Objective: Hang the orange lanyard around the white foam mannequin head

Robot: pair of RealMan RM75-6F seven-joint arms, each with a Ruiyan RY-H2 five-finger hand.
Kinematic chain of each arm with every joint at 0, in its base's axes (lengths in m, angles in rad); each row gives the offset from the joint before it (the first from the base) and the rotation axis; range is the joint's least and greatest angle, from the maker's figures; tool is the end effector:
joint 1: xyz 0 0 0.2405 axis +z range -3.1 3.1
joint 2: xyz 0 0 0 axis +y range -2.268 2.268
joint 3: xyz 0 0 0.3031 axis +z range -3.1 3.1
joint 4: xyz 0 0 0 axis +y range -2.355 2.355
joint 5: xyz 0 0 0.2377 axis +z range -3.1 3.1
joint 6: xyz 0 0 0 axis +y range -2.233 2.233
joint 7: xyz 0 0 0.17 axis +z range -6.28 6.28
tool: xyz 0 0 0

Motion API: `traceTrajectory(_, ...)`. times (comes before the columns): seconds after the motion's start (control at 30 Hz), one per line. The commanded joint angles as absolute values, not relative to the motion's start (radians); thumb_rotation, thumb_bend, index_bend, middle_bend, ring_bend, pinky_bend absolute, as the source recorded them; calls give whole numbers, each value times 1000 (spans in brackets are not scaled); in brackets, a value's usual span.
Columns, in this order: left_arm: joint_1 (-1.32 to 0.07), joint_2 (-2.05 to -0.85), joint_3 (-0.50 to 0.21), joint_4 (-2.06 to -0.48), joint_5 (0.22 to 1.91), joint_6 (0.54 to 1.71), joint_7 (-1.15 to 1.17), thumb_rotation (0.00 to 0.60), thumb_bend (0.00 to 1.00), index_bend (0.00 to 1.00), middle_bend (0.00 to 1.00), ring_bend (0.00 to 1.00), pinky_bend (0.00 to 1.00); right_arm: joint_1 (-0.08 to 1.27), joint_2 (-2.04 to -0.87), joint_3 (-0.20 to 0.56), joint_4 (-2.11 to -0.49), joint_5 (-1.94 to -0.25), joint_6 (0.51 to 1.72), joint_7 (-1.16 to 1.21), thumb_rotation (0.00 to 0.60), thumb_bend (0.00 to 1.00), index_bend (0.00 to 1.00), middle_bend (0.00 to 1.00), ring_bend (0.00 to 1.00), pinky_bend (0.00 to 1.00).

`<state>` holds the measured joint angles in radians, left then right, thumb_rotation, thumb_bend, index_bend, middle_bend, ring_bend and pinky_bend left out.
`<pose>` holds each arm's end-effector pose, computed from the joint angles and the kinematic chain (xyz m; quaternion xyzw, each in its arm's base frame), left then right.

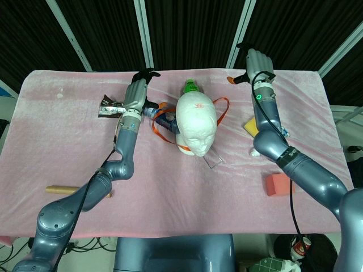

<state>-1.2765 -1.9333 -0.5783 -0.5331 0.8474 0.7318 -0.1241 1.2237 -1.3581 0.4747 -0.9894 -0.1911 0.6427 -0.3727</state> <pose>-0.0409 0.6074 -0.0424 -0.5235 -0.5003 -0.5403 0.4287 -0.0858 -0.6337 0.1503 0.5048 -0.5213 0.4521 0.5186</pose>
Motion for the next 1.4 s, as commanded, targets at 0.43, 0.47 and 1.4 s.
traceTrajectory(0.43, -1029, -1575, -458, -1142, 914, 917, 143, 600, 10, 225, 103, 0, 0, 998, -1150, 396, -1180, -320, 689, -297, 600, 144, 194, 135, 204, 262)
traceTrajectory(0.47, -992, -1516, -440, -1232, 917, 937, 174, 600, 16, 225, 103, 0, 0, 970, -1129, 379, -1208, -351, 701, -294, 600, 150, 194, 135, 204, 262)
traceTrajectory(1.4, -362, -978, -28, -1840, 1260, 1388, 172, 600, 42, 225, 108, 0, 0, 595, -1111, 140, -1766, -857, 1182, -378, 600, 620, 291, 724, 751, 695)
